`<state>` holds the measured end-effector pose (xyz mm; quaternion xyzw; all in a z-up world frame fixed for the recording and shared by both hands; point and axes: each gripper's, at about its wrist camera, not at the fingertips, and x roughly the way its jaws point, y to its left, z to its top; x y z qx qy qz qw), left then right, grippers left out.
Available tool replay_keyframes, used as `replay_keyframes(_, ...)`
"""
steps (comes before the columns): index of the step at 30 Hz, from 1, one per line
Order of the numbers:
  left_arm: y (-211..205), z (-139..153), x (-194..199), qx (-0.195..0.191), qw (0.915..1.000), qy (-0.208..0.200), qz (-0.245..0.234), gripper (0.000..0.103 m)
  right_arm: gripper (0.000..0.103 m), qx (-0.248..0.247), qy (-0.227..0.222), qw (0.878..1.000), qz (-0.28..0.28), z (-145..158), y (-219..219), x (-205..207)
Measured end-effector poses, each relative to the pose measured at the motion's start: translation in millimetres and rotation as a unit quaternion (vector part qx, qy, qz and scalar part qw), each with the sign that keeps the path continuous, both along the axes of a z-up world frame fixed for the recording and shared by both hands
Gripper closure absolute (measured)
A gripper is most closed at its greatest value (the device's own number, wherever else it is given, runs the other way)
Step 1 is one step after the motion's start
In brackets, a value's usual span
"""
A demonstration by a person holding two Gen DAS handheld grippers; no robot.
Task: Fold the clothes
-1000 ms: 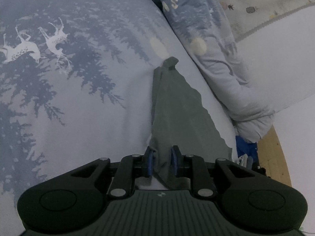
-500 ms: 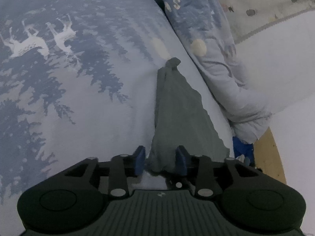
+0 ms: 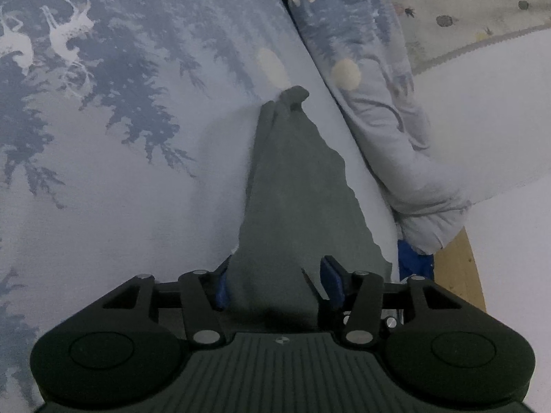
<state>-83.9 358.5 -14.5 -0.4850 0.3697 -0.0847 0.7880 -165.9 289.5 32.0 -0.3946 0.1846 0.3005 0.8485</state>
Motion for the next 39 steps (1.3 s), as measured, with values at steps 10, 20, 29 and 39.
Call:
replay_keyframes(10,-3.8,-1.0,2.0,-0.002,1.0000,0.006,-0.004,0.074,0.091,-0.016,-0.003,1.000,-0.008,-2.6,-2.0,-5.2)
replay_keyframes(20,-12.2,2.2,1.6,0.002,1.0000,0.007,-0.004,0.070,0.049,-0.022,-0.010,0.998,-0.050,5.4,-46.1,-30.5)
replay_keyframes(29,-15.9,6.4,-2.6,0.006,0.9999,-0.004,-0.012,0.082,0.042,-0.007,-0.009,0.994,-0.109,12.3,-84.1,-32.3)
replay_keyframes(39,-17.6,36.0,-4.8,-0.014,0.9982,-0.057,-0.012,0.084,0.024,-0.010,-0.031,0.994,-0.100,-5.2,-86.4,-27.6)
